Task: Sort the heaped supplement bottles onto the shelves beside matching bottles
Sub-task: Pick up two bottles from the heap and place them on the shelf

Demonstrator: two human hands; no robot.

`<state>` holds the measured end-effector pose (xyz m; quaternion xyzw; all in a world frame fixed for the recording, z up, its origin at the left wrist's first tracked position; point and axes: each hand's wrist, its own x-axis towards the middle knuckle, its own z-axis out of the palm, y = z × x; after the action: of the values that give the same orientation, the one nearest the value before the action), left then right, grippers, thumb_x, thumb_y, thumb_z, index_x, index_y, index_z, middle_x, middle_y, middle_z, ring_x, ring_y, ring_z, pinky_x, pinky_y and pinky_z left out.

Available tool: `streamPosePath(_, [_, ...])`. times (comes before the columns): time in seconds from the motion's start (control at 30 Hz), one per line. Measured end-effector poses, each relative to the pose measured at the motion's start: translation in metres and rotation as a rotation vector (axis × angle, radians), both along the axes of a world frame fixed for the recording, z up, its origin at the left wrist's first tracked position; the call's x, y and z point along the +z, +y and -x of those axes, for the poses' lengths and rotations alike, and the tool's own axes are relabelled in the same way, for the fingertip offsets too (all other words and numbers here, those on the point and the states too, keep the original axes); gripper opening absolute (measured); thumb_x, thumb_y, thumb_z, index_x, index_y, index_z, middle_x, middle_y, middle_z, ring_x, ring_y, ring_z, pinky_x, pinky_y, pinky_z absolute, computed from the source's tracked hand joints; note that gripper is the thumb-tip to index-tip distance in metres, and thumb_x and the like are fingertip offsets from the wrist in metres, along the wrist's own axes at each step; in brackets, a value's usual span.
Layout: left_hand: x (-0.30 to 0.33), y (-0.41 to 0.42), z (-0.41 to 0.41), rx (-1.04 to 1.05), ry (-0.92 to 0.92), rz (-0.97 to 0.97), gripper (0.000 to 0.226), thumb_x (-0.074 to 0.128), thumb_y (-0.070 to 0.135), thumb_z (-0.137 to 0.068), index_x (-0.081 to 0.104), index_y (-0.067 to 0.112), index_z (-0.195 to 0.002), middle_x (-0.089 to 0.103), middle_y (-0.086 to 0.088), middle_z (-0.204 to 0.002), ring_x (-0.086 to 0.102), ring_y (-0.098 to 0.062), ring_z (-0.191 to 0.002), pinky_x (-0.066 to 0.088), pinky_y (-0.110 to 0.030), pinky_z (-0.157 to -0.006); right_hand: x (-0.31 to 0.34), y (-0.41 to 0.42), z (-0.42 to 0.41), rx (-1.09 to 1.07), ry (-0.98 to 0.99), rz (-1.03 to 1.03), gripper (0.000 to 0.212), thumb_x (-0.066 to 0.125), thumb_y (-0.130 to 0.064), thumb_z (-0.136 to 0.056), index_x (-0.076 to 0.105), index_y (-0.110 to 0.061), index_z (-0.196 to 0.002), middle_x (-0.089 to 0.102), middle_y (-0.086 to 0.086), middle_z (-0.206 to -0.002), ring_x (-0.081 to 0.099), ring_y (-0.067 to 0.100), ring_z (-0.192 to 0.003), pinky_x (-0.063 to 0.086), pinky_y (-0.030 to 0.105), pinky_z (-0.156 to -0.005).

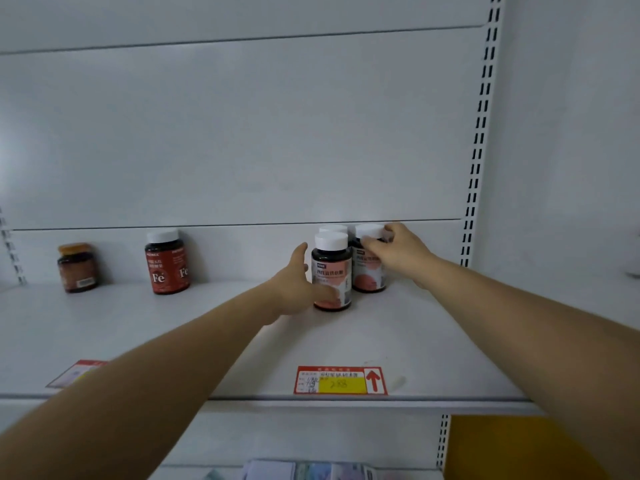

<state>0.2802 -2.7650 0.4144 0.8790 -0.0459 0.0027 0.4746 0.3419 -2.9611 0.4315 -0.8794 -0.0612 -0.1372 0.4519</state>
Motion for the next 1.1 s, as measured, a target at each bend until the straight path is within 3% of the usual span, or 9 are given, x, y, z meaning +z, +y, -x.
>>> streamPosePath(0.1, [0.013, 0.023, 0.02, -0.004, -0.015, -0.105, 0.096, 0.071, 0.031, -0.082, 0.003, 0.035, -0.15, 0.022, -0.003, -0.156, 0.041, -0.023, -0.131, 0.039, -0.037, -0.103, 0.029, 0.012, 0.022, -0.034, -0.065, 0.109, 0.073, 0.055, -0.057, -0.087, 0.034, -0.019, -0.145, 0.039, 0.006, -0.148, 0.043, 0.025, -0.131, 0.037, 0.034, -0.1])
streamPosePath(0.23, [0.034, 0.083, 0.068, -0.007, -0.106, -0.331, 0.071, 0.066, 0.037, -0.085, 0.029, 0.031, -0.145, 0.034, 0.001, -0.149, 0.049, -0.013, -0.104, 0.038, -0.024, -0.085, 0.055, 0.066, 0.06, 0.034, -0.142, 0.302, 0.07, 0.054, -0.058, -0.087, 0.037, -0.021, -0.143, 0.04, 0.005, -0.146, 0.044, 0.024, -0.13, 0.036, 0.033, -0.097])
streamPosePath(0.4, [0.039, 0.189, 0.148, 0.126, -0.13, -0.565, 0.064, 0.063, 0.043, -0.085, 0.037, 0.028, -0.142, 0.041, 0.0, -0.145, 0.047, -0.019, -0.122, 0.036, -0.025, -0.095, 0.057, 0.197, 0.11, 0.219, -0.169, 0.493, 0.066, 0.056, -0.057, -0.086, 0.042, -0.021, -0.14, 0.044, 0.004, -0.143, 0.044, 0.023, -0.128, 0.037, 0.032, -0.1])
streamPosePath(0.57, [0.022, 0.348, 0.255, 0.346, -0.099, -0.623, 0.062, 0.064, 0.047, -0.083, 0.042, 0.031, -0.138, 0.041, 0.005, -0.146, 0.042, -0.015, -0.129, 0.032, -0.027, -0.104, 0.042, 0.401, 0.179, 0.543, -0.216, 0.612, 0.067, 0.055, -0.059, -0.086, 0.04, -0.023, -0.141, 0.047, 0.0, -0.141, 0.047, 0.021, -0.123, 0.039, 0.03, -0.092])
streamPosePath(0.7, [0.005, 0.458, 0.342, 0.537, 0.013, -0.67, 0.062, 0.064, 0.047, -0.082, 0.042, 0.031, -0.137, 0.044, 0.003, -0.143, 0.045, -0.018, -0.126, 0.034, -0.028, -0.104, 0.031, 0.547, 0.245, 0.766, -0.255, 0.659, 0.069, 0.053, -0.06, -0.087, 0.037, -0.025, -0.144, 0.04, 0.002, -0.148, 0.043, 0.023, -0.13, 0.036, 0.034, -0.1])
streamPosePath(0.93, [-0.038, 0.608, 0.457, 0.779, 0.216, -0.682, 0.063, 0.061, 0.045, -0.087, 0.036, 0.027, -0.143, 0.038, 0.003, -0.147, 0.041, -0.017, -0.13, 0.033, -0.03, -0.106, -0.005, 0.756, 0.347, 1.107, -0.367, 0.731, 0.065, 0.054, -0.054, -0.09, 0.036, -0.025, -0.145, 0.04, 0.005, -0.149, 0.044, 0.025, -0.129, 0.039, 0.037, -0.101])
streamPosePath(1.1, [-0.066, 0.72, 0.488, 0.905, 0.293, -0.661, 0.064, 0.06, 0.045, -0.087, 0.035, 0.028, -0.143, 0.037, 0.004, -0.148, 0.042, -0.018, -0.13, 0.034, -0.031, -0.106, -0.042, 0.894, 0.369, 1.207, -0.423, 0.777, 0.059, 0.055, -0.055, -0.087, 0.045, -0.022, -0.135, 0.054, 0.007, -0.131, 0.053, 0.024, -0.11, 0.046, 0.036, -0.087])
